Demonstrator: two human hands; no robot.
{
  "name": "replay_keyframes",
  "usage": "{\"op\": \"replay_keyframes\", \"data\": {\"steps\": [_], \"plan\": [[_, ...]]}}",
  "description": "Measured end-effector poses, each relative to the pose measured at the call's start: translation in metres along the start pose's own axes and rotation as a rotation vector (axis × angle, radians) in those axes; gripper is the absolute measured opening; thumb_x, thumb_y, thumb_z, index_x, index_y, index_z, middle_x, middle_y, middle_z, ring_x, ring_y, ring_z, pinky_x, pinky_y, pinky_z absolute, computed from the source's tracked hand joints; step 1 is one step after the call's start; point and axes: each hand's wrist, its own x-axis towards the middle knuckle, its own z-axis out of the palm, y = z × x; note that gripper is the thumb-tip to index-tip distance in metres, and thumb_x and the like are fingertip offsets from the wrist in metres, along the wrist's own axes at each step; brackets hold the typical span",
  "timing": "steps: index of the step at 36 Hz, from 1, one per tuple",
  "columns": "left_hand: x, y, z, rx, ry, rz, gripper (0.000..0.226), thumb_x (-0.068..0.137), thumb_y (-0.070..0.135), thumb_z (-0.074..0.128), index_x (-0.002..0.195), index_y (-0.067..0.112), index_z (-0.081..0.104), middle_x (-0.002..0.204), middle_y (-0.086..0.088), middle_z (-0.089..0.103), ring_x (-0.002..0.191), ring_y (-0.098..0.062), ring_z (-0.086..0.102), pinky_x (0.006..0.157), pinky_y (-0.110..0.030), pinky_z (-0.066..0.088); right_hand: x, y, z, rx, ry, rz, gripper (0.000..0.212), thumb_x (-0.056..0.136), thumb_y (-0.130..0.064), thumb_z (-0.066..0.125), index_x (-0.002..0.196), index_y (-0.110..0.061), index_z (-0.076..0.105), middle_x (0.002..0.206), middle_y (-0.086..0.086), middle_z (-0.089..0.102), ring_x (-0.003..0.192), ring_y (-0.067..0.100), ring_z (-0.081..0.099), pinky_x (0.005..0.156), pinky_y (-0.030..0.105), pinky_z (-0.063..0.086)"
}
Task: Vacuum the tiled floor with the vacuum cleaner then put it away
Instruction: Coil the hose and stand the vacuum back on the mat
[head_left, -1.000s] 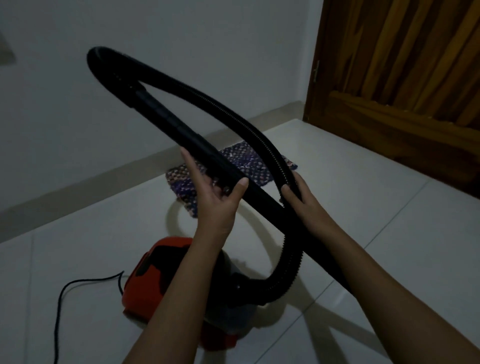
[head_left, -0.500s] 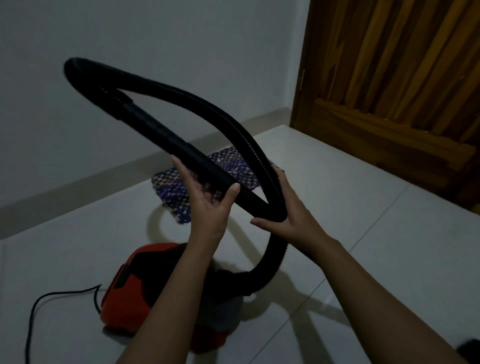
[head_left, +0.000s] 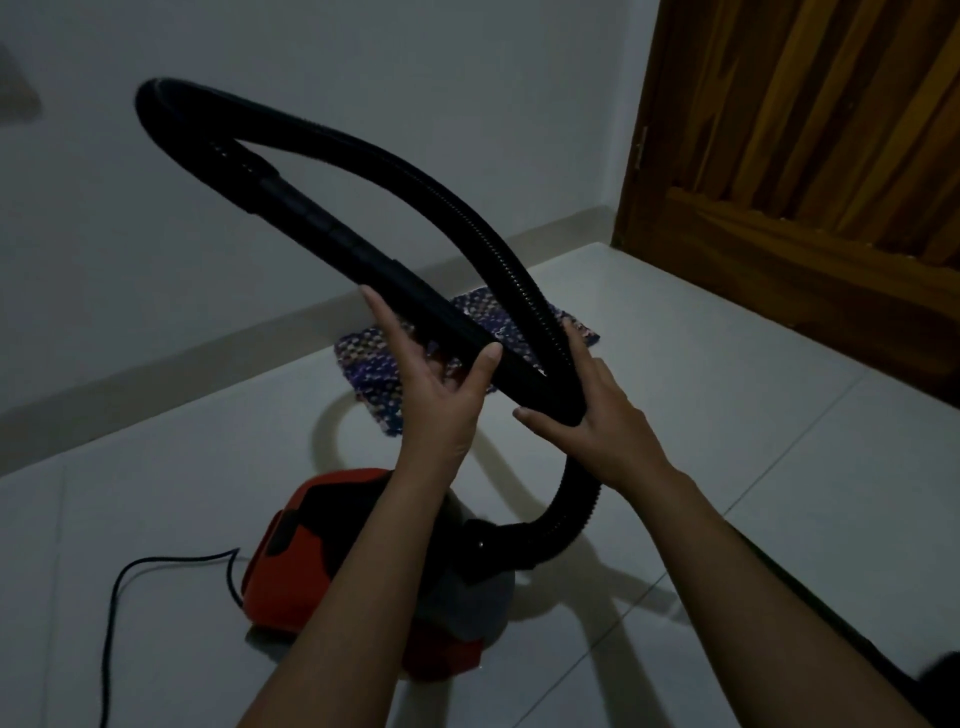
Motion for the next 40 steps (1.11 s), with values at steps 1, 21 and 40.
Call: {"op": "replay_keyframes", "data": {"steps": [1, 21, 40], "plan": [[-0.001, 0.0, -0.001, 0.001, -0.003, -0.009, 0.108, 0.084, 0.0, 0.064, 0.139, 0.046, -0.016, 0.151, -0.01, 0.028, 0.122, -0.013, 0.053, 0.092, -0.021, 0.052, 0.0, 0.0, 0.002, -0.003, 0.006, -0.001, 0.098, 0.075, -0.065, 0.062, 0.145, -0.053, -0.006, 0.139, -0.005, 0.04, 0.12, 0.015, 0.052, 0.086, 0.031, 0.045], [-0.065, -0.077, -0.2, 0.578, 0.3, -0.539, 0.041, 0.098, 0.027, 0.044, 0.136, 0.012, 0.047, 0.143, -0.008, 0.046, 0.131, -0.024, 0.044, 0.101, -0.028, 0.036, 0.012, -0.006, 0.023, 0.039, -0.022, -0.005, 0.096, 0.077, -0.057, 0.066, 0.148, -0.049, 0.002, 0.145, -0.009, 0.036, 0.125, 0.014, 0.047, 0.089, 0.028, 0.04], [-0.073, -0.089, -0.203, 0.732, 0.154, -0.762, 0.037, 0.098, 0.026, 0.04, 0.133, 0.018, 0.051, 0.139, -0.009, 0.052, 0.128, -0.03, 0.046, 0.106, -0.041, 0.035, 0.017, -0.012, 0.037, 0.069, -0.035, -0.056, 0.096, 0.077, -0.056, 0.066, 0.149, -0.048, 0.003, 0.148, -0.007, 0.034, 0.11, -0.003, 0.036, 0.09, 0.025, 0.035]]}}
